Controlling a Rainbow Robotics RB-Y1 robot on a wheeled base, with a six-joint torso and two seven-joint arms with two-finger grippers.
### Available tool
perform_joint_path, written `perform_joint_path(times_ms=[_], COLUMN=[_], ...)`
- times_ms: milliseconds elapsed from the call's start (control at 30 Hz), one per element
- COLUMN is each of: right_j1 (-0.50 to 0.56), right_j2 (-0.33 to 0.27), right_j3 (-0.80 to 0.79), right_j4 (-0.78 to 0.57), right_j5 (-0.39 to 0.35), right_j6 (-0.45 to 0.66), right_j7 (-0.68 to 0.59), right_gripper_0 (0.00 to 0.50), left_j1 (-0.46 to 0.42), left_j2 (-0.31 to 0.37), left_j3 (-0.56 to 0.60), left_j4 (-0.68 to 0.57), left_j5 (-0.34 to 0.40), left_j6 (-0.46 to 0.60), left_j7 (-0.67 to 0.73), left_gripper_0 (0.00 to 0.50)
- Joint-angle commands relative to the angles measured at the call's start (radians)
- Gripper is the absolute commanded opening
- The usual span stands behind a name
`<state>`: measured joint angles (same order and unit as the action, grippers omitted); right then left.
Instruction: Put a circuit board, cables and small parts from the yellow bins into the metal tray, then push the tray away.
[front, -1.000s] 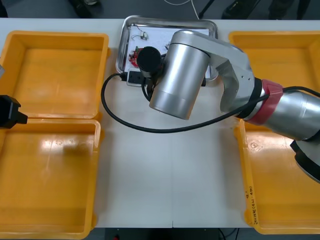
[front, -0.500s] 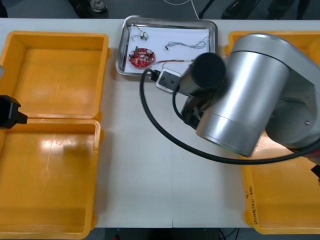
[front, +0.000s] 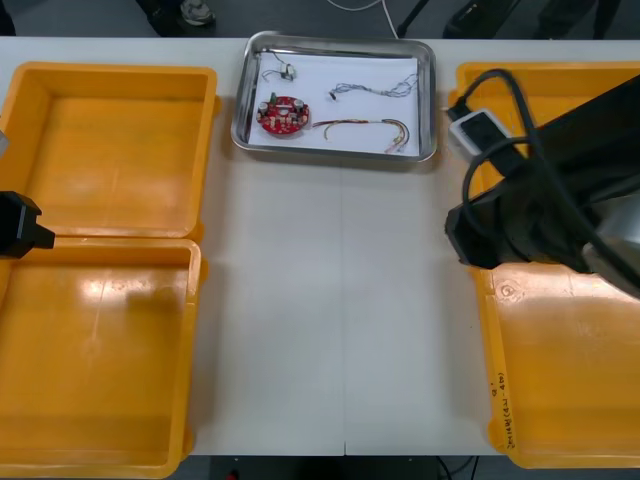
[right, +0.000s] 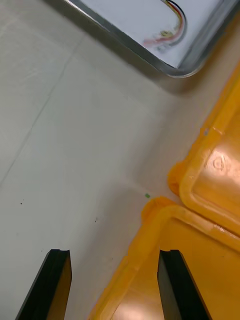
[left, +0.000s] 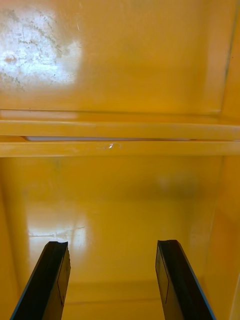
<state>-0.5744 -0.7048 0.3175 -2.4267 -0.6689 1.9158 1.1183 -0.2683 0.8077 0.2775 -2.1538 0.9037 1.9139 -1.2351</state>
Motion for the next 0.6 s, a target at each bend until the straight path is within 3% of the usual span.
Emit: perform_joint_path(times_ms=[33, 200, 333, 600], right_j1=[0.076, 0.131, 0.148, 0.157], right_j2=[-0.071, -0.105, -0.124, -0.153], right_j3=[-0.175, -0.314, -0.382, -0.428], right_j4=[0.003, 0.104, 0.176, 0.314], right_j5=[-0.092, -0.186, -0.219, -0.158], right_j6=[0.004, 0.004, 0.004, 0.004], right_j7=[-0.106, -0.107, -0.091, 0.061], right_gripper_0=[0.5, 0.5, 0.5, 0.5], left_j1=[0.015, 0.015, 0.015, 0.015], left_j2=[0.045, 0.045, 0.045, 0.045], left_j3=[0.031, 0.031, 0.031, 0.031], left_j4=[-0.026, -0.026, -0.026, -0.026], left_j5=[0.006, 0.006, 0.006, 0.006], left_j6=[0.006, 0.006, 0.006, 0.006], left_j7=[-0.069, -0.069, -0.069, -0.069], left_gripper_0=[0.5, 0.5, 0.5, 0.5])
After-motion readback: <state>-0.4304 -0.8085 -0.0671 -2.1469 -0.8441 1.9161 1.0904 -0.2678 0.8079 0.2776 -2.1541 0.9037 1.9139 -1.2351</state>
